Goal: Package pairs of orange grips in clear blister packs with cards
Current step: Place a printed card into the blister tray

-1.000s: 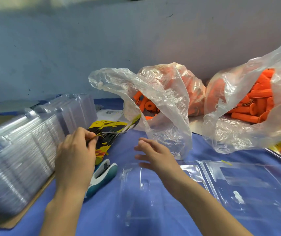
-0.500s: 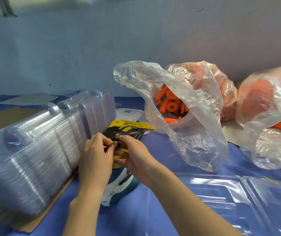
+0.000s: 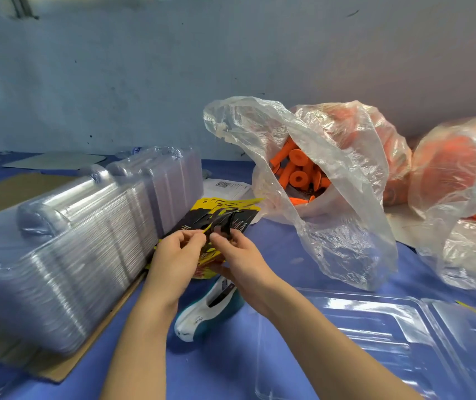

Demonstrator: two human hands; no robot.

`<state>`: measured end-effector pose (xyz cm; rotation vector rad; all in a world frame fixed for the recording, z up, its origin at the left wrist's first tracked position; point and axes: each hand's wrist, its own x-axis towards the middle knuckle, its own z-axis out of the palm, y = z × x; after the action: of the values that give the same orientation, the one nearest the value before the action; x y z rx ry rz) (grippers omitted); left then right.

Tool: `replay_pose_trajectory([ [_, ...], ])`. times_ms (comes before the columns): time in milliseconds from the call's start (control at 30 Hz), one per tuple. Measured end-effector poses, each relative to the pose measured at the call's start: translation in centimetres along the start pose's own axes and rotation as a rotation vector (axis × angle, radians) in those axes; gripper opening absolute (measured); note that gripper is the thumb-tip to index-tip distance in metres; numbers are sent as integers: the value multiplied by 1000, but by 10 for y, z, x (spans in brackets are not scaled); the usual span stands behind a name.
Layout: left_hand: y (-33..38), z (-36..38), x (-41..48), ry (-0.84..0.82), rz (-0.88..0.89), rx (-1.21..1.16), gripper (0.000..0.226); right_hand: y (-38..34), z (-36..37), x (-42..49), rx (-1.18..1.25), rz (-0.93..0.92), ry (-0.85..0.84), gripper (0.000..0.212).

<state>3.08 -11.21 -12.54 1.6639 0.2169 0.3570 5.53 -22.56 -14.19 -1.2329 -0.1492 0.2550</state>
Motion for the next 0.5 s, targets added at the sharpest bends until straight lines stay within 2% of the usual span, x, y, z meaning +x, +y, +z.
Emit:
replay_pose_trajectory([
  [67, 3, 1, 0, 44, -41, -128, 13, 3, -2, -1, -51, -6, 31, 21],
  [100, 5, 0, 0, 82, -7, -120, 13, 4, -4, 0, -74, -8, 57, 24],
  [233, 16, -5, -3, 316, 357, 244, 12, 2, -10, 0, -154, -33, 99, 22],
  [300, 25, -8, -6, 376, 474, 265, 9, 1, -13, -1, -187, -37, 83, 22],
  [400, 34, -13, -3, 429, 505, 193, 13, -1, -20, -3, -217, -43, 93, 23],
  [500, 37, -20, 0, 492, 507, 176, 16, -2, -32, -1, -297, -94, 175, 21],
])
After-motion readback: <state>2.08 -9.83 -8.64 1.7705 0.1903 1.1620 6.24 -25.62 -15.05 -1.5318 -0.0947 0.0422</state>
